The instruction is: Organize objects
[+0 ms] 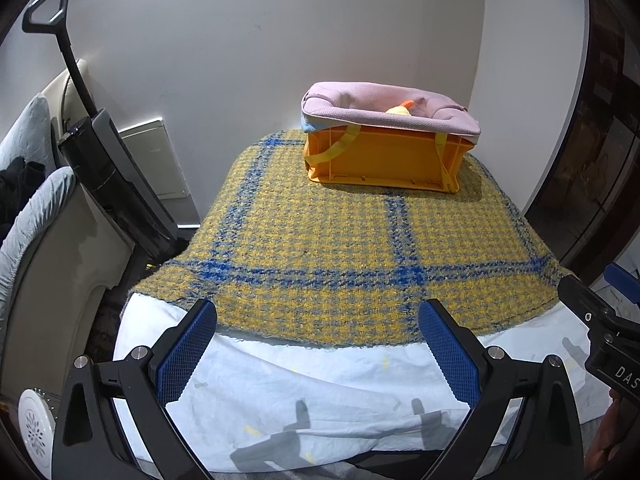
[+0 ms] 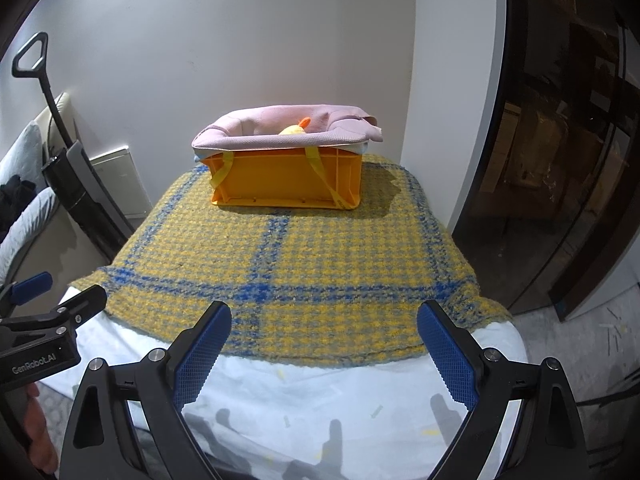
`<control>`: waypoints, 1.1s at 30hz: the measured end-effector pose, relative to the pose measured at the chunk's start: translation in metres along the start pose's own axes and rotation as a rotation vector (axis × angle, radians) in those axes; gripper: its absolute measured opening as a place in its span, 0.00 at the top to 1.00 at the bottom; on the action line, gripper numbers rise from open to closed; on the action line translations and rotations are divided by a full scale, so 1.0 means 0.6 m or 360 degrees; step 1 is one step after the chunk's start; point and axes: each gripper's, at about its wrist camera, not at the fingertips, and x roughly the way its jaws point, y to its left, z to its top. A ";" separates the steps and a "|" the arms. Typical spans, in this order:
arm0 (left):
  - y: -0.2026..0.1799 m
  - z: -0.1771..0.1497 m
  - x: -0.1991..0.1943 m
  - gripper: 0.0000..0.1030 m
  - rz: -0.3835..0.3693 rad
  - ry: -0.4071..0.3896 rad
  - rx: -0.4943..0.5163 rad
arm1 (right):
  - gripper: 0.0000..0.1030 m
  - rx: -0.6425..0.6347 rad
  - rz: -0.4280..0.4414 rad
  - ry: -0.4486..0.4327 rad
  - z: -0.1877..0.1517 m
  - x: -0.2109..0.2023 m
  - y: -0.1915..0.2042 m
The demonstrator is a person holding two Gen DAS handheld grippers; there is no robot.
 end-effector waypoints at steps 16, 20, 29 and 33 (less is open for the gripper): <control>-0.002 -0.001 0.003 0.00 -0.0011 0.0009 0.0011 | 0.09 -0.0001 0.0014 0.0013 -0.001 0.003 -0.002; -0.001 -0.001 0.003 0.00 -0.0014 0.0011 0.0014 | 0.09 0.0002 0.0014 0.0018 -0.002 0.003 -0.001; -0.001 -0.002 0.003 0.00 -0.0020 0.0011 0.0018 | 0.09 0.0001 0.0015 0.0020 -0.002 0.003 0.000; -0.001 -0.001 0.003 0.00 -0.0021 0.0011 0.0020 | 0.09 0.0001 0.0015 0.0019 -0.003 0.003 -0.001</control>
